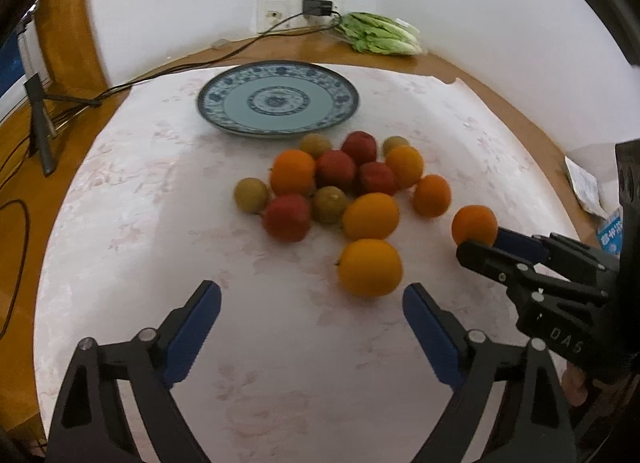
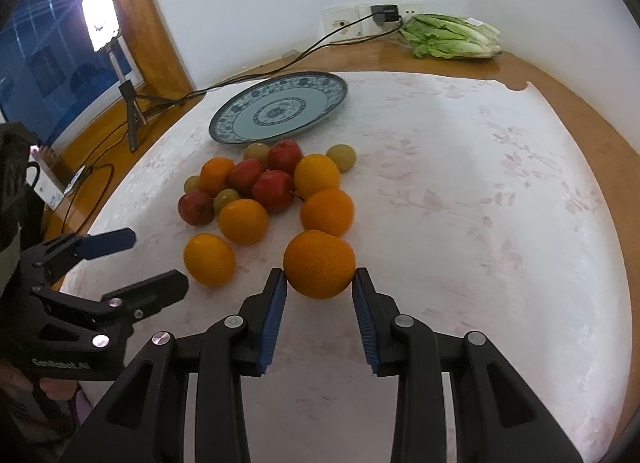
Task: Organize fruits
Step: 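Grasp an orange with the right tool while the left tool grasps a yellow orange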
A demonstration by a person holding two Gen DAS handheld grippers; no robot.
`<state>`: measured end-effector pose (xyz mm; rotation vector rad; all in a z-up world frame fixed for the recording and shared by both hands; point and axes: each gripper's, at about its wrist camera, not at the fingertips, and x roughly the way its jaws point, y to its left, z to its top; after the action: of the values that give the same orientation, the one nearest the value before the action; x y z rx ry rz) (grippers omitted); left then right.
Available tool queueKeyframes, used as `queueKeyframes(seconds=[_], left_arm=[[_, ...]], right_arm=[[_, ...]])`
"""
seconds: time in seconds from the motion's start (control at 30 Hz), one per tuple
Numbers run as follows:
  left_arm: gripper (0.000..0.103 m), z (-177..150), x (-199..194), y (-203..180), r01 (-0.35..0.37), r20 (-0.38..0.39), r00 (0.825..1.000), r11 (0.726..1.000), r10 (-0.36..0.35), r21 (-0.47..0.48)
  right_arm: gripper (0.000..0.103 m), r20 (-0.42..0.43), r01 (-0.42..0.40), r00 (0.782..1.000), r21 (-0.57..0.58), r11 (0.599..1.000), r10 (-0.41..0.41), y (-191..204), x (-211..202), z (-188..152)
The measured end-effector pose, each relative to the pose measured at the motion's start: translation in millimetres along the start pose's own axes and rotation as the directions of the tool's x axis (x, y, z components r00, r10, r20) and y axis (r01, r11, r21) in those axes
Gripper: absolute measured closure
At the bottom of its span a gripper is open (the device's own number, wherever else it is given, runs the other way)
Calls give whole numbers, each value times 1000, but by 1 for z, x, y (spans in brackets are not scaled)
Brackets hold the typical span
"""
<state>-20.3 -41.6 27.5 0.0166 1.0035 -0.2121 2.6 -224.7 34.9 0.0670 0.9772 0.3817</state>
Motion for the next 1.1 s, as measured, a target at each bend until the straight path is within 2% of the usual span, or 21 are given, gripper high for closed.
queueKeyframes(seconds=[0.23,0.43,0.53,0.77,0.97,1.03,1.1], left_arm=[[24,4,7,-16,20,-2,1000,999,-20,31],[44,6,15,-19,48,-16,999,998,-48,29],[60,6,15,-22,82,-14,997,996,-82,36],[60,6,7,-16,99,-5,995,995,-98,31],[60,18,-10,-2,79,23,997,997,-80,22],[60,24,-15,5,64,31,997,998,-65,19],[60,31,-20,11,58,38,998,998,-58,13]], right_arm=[[68,2,-4,1000,19,1000,4,-9,-4,-2],[68,5,-12,1000,22,1000,12,-10,-6,-3],[68,4,-13,1000,19,1000,13,-9,-6,-3],[68,0,-14,1000,6,1000,14,-4,-8,-1],[70,3,-9,1000,-33,999,9,6,-15,7],[80,5,-18,1000,-48,999,18,10,-19,13],[80,2,-34,999,-50,998,35,13,-21,19]])
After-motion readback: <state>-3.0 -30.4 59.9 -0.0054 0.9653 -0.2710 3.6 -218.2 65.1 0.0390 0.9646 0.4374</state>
